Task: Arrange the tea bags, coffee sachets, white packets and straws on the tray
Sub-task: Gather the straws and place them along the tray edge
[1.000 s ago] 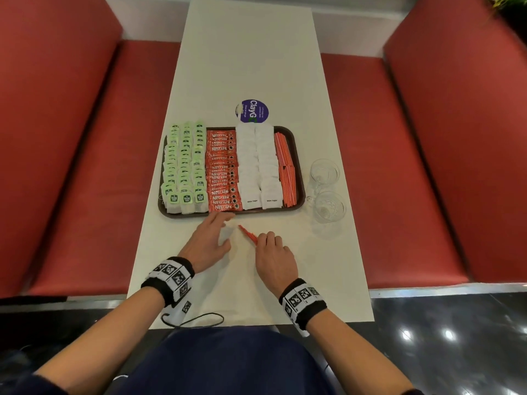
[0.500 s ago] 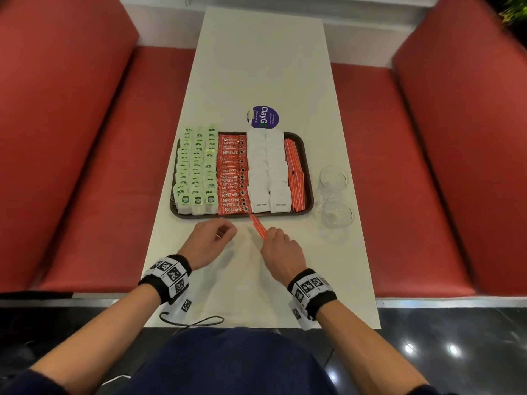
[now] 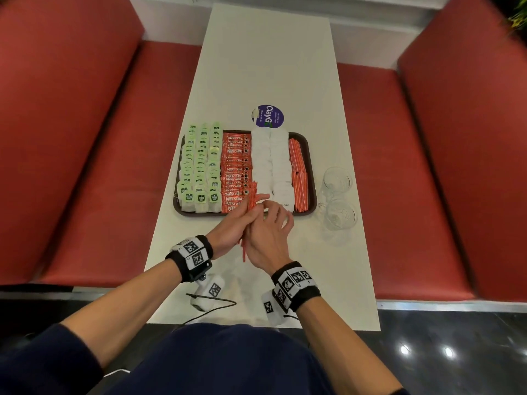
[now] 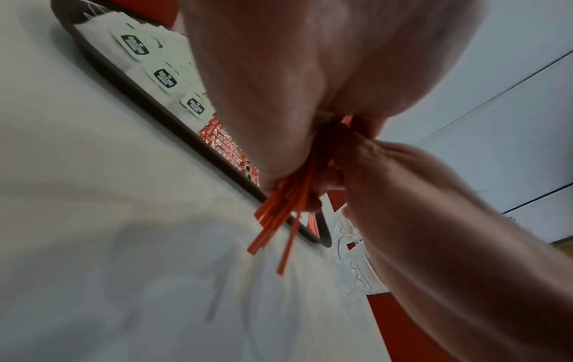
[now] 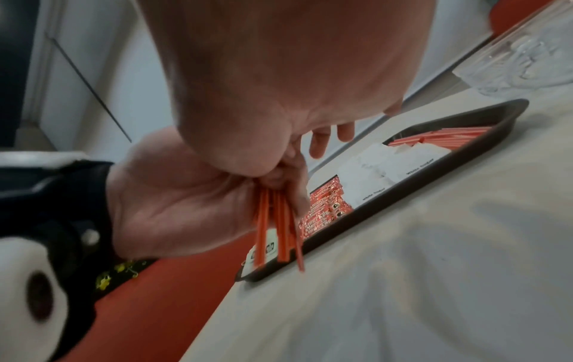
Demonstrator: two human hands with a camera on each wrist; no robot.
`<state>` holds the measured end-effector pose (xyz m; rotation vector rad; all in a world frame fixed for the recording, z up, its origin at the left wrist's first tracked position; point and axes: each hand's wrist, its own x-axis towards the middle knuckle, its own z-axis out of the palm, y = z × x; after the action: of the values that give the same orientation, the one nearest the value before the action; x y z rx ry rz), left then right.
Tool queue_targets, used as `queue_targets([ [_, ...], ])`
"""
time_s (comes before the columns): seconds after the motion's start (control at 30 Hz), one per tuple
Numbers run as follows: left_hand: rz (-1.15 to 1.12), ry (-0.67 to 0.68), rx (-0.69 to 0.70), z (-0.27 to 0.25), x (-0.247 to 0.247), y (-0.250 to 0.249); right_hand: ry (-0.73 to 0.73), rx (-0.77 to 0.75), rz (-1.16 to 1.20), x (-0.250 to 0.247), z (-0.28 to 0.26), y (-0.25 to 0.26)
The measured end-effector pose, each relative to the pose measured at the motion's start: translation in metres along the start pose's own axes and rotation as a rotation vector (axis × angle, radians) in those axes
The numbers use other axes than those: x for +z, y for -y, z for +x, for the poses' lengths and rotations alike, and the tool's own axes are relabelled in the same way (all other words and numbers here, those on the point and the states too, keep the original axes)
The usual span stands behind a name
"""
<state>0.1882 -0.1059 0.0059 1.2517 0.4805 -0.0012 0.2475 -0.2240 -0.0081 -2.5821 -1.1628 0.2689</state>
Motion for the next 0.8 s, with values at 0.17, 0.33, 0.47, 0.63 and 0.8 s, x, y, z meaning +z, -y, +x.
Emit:
queue_targets([
  [0.17,0.025,-0.063,0.044,-0.001,-0.007,0.008,0.211,-0.061,0.181,-0.017,0.009,-0.017],
  [0.33,0.01,-0.196,0.039,0.001,-0.01,0.02,-0.103,-0.057,0.561,-0.041,0.011,-0.02],
  [0.47,0.07,-0.206,0.043,0.003,-0.008,0.014,-0.134,-0.099,0.644,-0.058,0.012,-0.014],
  [0.63,0.314,-0.159,0.1,0.006,0.002,0.004,-0.064,-0.266,0.505,-0.054,0.017,-0.007],
  [0.8,0.37,-0.262,0.151,0.014,0.002,0.01,-0.204,-0.248,0.456,-0.045,0.017,0.001],
])
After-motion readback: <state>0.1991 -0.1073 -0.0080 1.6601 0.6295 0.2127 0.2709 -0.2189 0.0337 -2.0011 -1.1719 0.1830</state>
